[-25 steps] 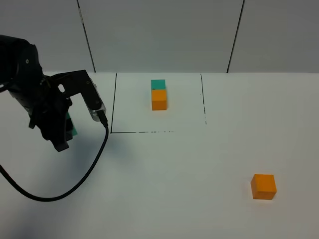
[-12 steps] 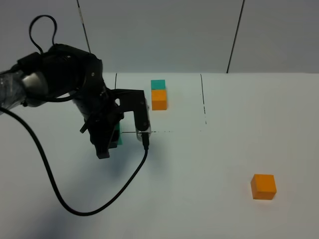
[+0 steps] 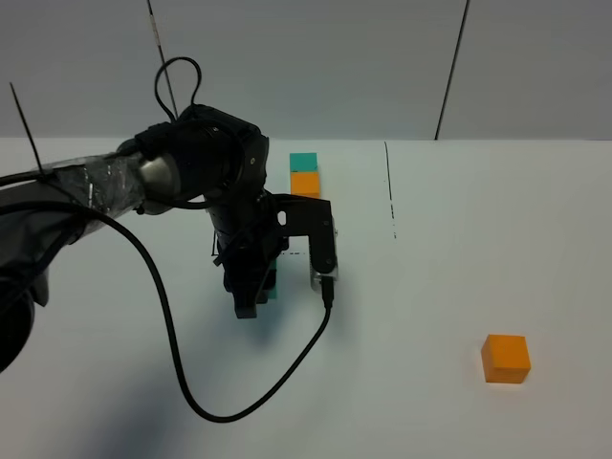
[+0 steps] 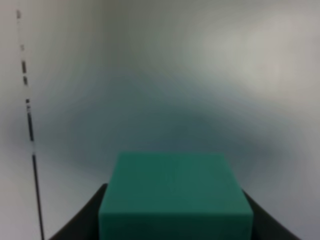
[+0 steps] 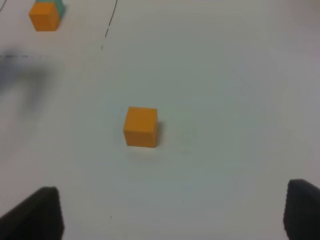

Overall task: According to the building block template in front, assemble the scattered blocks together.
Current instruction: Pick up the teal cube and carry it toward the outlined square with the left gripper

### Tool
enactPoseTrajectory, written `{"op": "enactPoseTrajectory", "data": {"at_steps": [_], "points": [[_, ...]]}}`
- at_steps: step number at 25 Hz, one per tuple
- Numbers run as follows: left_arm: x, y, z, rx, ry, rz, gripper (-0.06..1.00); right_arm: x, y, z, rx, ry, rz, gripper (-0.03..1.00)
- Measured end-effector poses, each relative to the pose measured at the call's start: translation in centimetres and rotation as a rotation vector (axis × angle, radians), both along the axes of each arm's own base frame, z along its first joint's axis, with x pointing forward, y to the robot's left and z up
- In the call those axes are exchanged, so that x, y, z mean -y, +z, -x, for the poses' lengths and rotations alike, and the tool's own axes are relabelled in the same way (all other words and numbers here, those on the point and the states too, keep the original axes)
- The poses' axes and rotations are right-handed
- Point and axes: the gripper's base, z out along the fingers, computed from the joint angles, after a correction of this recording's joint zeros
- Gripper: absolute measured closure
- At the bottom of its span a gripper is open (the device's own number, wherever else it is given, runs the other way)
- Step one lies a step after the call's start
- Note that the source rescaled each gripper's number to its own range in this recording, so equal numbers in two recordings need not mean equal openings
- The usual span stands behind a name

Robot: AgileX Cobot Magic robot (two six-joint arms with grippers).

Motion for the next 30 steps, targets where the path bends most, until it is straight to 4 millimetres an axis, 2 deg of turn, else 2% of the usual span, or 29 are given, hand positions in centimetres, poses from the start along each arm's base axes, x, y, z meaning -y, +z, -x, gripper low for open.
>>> {"op": "enactPoseTrajectory", "data": {"at_steps": [8, 11, 18, 30], "points": [[3.3, -1.8, 1.4, -0.05, -0.073, -0.028, 0.94, 0.0, 0.0, 0.0, 0.0, 0.001, -0.001, 0.21], [3.9, -2.5, 1.4, -0.068, -0.064, -0.024, 0.94, 0.0, 0.0, 0.0, 0.0, 0.001, -0.001, 0.21], [4.2, -4.4, 1.4, -0.116, -0.017, -0.023, 0.94, 0.0, 0.0, 0.0, 0.0, 0.001, -0.001, 0.21], [4.4, -4.8, 1.1, -0.089, -0.023, -0.006, 0.94, 0.0, 0.0, 0.0, 0.0, 0.001, -0.001, 0.21]]}}
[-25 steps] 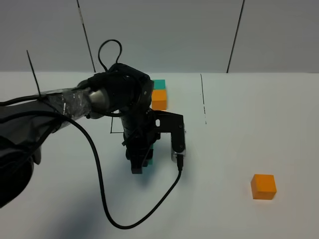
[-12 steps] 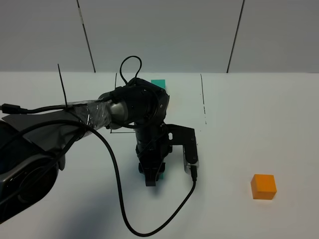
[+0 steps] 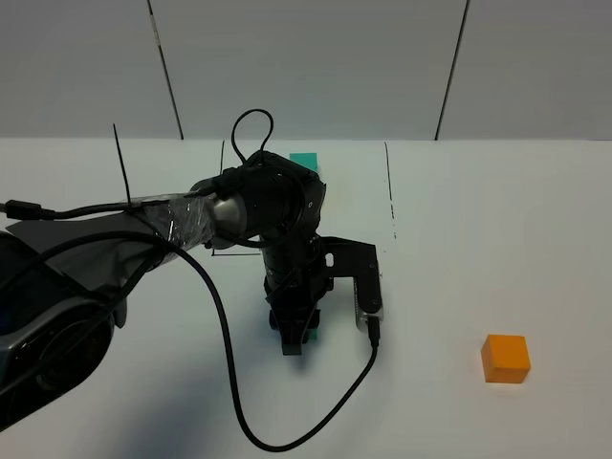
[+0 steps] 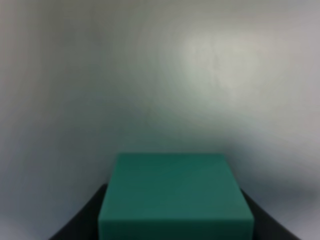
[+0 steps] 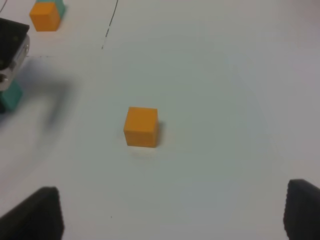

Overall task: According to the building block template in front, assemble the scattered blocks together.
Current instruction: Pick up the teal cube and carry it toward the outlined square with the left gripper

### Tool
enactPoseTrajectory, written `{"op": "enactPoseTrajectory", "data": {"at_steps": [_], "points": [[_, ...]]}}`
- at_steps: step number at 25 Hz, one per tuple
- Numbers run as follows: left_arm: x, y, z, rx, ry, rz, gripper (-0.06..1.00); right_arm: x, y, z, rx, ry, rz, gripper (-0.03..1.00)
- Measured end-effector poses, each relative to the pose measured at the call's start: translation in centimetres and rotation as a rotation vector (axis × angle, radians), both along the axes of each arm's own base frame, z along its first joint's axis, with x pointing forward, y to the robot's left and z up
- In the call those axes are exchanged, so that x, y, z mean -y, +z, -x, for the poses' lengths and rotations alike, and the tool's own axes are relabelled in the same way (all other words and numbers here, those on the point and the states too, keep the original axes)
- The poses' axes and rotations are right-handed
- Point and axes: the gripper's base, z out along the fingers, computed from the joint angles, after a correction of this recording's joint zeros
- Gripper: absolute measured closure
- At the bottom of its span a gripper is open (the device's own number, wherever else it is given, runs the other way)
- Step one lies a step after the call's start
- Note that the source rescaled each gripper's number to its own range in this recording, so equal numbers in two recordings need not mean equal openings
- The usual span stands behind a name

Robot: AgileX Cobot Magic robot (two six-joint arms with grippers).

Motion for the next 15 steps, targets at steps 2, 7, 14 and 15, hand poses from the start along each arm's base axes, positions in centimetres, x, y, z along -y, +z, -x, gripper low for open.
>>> {"op": "enactPoseTrajectory", "data": {"at_steps": [2, 7, 14, 15], "points": [[0.02, -0.07, -0.03, -0.002, -0.001, -0.001, 0.94, 0.0, 0.0, 0.0, 0.0, 0.0, 0.0, 0.21], [0.04, -0.29, -0.04, -0.009, -0.002, -0.006, 0.94, 0.0, 0.0, 0.0, 0.0, 0.0, 0.0, 0.21], [0.04, -0.27, -0.04, -0.01, -0.001, -0.007, 0.94, 0.0, 0.0, 0.0, 0.0, 0.0, 0.0, 0.21], [0.04, -0.27, -0.04, -0.01, -0.001, -0.007, 0.94, 0.0, 0.0, 0.0, 0.0, 0.0, 0.0, 0.21]]}}
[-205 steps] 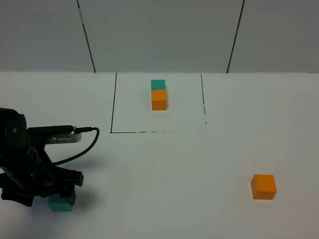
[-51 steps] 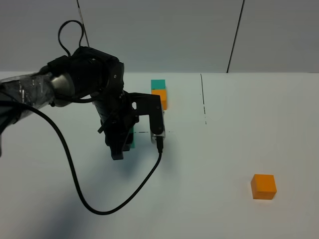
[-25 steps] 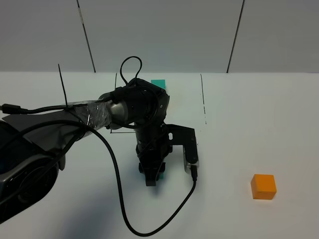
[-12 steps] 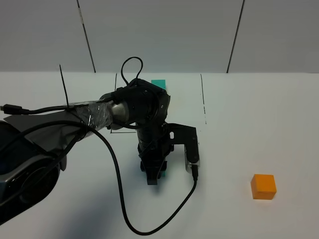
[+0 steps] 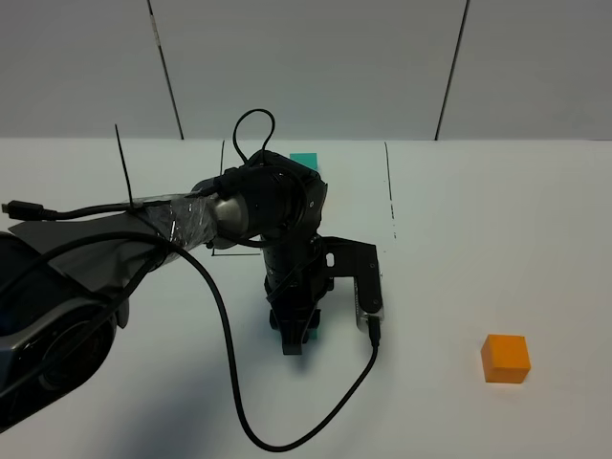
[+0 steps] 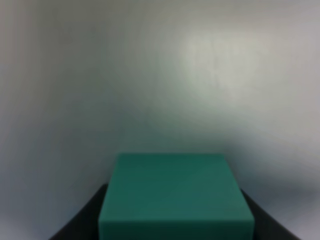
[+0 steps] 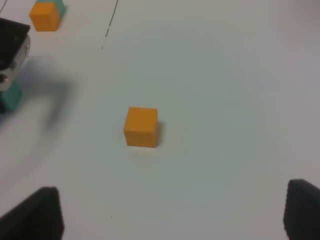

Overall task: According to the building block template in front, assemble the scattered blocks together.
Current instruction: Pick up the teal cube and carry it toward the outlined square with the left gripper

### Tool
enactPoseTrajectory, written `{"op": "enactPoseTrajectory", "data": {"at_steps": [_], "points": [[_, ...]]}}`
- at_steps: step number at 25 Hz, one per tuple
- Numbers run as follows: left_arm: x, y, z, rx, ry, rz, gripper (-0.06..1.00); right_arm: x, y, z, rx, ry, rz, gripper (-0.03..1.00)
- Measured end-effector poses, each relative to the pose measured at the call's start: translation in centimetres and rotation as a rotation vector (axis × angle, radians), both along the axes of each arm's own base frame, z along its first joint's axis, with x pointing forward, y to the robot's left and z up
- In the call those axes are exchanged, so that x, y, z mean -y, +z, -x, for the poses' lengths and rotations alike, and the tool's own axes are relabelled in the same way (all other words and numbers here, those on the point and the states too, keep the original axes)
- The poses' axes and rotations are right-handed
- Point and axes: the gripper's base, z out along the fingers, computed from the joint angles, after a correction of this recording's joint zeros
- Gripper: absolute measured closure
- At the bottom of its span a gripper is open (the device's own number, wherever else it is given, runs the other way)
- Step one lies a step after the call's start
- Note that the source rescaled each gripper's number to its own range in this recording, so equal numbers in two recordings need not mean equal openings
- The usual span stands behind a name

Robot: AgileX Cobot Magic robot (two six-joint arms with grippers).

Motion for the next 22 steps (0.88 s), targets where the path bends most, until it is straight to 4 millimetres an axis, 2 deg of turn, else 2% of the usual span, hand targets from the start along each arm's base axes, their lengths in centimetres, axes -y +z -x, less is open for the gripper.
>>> {"op": "enactPoseTrajectory", "data": {"at_steps": [1, 3, 9, 11, 13, 22], "points": [[0.0, 0.0, 0.0, 0.0, 0.0, 0.0, 0.93, 0.0, 0.0, 0.0, 0.0, 0.0, 0.0, 0.21], [0.02, 0.0, 0.0, 0.0, 0.0, 0.001, 0.85, 0.0, 0.0, 0.0, 0.0, 0.0, 0.0, 0.21], [0.18, -0.03, -0.22, 0.029, -0.004, 0.011, 0.15, 0.0, 0.0, 0.0, 0.0, 0.0, 0.0, 0.21], [0.16, 0.03, -0.37, 0.04, -0.003, 0.011, 0.0, 0.0, 0.0, 0.0, 0.0, 0.0, 0.0, 0.21], [0.12, 0.08, -0.47, 0.049, 0.0, 0.005, -0.05, 0.0, 0.0, 0.0, 0.0, 0.0, 0.0, 0.21], [-0.19, 0.77, -0.45, 0.067, 0.003, -0.02, -0.05, 0.0, 0.0, 0.0, 0.0, 0.0, 0.0, 0.21]]}}
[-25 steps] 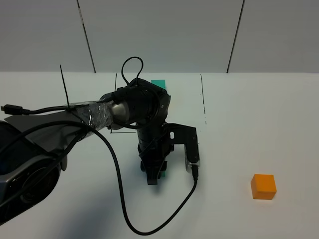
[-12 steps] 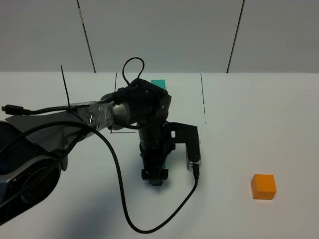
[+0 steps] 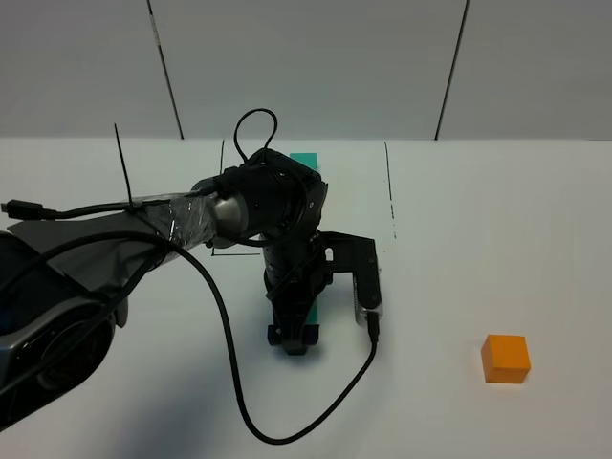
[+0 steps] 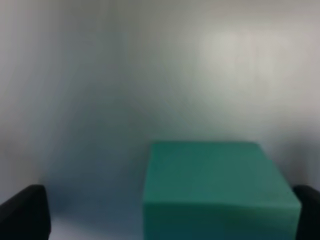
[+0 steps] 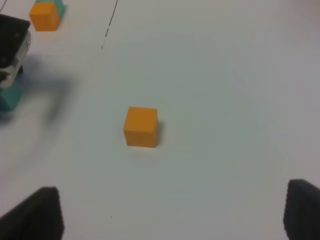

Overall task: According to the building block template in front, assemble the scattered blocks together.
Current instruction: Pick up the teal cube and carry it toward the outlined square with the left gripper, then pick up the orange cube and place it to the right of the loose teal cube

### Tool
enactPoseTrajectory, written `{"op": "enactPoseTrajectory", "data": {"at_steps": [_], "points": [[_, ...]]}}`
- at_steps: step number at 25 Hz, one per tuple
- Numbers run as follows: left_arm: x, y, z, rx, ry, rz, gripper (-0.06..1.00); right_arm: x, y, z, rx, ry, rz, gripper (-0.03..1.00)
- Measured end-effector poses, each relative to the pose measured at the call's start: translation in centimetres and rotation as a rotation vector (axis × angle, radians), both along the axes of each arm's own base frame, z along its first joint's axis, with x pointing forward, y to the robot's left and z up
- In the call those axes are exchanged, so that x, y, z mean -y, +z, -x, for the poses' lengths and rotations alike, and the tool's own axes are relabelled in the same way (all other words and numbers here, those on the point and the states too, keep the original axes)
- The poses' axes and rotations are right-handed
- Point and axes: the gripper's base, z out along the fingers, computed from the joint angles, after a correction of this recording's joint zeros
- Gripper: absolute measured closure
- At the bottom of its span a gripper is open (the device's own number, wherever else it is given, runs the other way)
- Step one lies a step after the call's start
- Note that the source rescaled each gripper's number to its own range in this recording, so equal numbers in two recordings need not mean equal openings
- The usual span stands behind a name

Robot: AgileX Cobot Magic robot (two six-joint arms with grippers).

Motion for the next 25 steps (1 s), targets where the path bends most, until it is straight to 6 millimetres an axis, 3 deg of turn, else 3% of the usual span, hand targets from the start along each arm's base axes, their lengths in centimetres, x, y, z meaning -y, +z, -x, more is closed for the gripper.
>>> {"op": "enactPoseTrajectory", "data": {"at_steps": [4, 8, 15, 20, 25], "points": [[-0.5, 1.9, 0.5, -0.022, 0.008, -0.021, -0.05, 0.0, 0.0, 0.0, 0.0, 0.0, 0.0, 0.21], [-0.8, 5.3, 1.0, -0.004, 0.067, 0.001, -0.05, 0.0, 0.0, 0.0, 0.0, 0.0, 0.0, 0.21], [-1.8, 10.8, 1.3, 0.08, 0.298, 0.096, -0.02, 0.0, 0.0, 0.0, 0.0, 0.0, 0.0, 0.21], [-5.6, 13.4, -0.2, 0.101, 0.542, 0.134, -0.02, 0.0, 0.0, 0.0, 0.0, 0.0, 0.0, 0.21], [-11.6, 16.2, -1.8, 0.133, 0.82, 0.165, 0.0, 0.0, 0.0, 0.0, 0.0, 0.0, 0.0, 0.21]]}}
